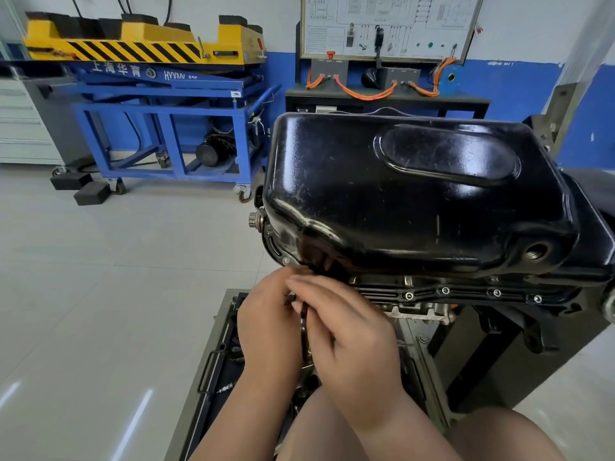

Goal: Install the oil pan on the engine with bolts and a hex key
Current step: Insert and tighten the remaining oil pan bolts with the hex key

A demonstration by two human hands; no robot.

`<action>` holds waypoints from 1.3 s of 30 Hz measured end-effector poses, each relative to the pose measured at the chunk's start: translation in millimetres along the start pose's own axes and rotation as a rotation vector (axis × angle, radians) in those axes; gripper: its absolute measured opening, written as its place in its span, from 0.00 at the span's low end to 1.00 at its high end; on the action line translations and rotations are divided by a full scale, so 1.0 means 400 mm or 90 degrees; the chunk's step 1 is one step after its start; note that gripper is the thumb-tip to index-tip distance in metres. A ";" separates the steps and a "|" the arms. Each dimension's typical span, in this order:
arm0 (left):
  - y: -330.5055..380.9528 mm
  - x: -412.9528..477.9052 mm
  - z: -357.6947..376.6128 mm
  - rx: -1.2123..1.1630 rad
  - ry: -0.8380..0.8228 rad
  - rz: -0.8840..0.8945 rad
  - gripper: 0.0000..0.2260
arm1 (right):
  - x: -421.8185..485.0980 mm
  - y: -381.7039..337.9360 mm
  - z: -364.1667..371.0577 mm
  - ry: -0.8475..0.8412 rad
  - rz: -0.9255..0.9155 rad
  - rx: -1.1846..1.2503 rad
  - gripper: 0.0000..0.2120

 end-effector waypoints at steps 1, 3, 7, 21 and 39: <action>-0.002 0.001 -0.002 -0.016 0.004 -0.003 0.10 | 0.001 -0.004 0.000 -0.004 -0.010 -0.020 0.14; -0.003 0.003 -0.001 -0.029 0.010 0.000 0.10 | -0.001 0.000 -0.012 0.017 -0.007 -0.043 0.13; -0.014 0.003 0.004 -0.046 0.020 -0.030 0.14 | -0.011 0.022 -0.034 0.092 0.037 -0.022 0.06; 0.019 -0.004 -0.016 -0.008 0.046 0.045 0.12 | -0.002 0.019 -0.008 0.000 0.004 0.023 0.13; 0.024 0.007 -0.017 0.017 0.034 0.034 0.12 | -0.008 0.012 -0.010 0.049 0.028 -0.023 0.17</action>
Point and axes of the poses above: each hand's wrist, its own x-axis towards the middle knuckle, its own z-axis out of the palm, y = z × x, the point moved 10 cm from there along x, towards the middle knuckle, and after that the axes turned 15 degrees about -y, right-handed, at the moved point
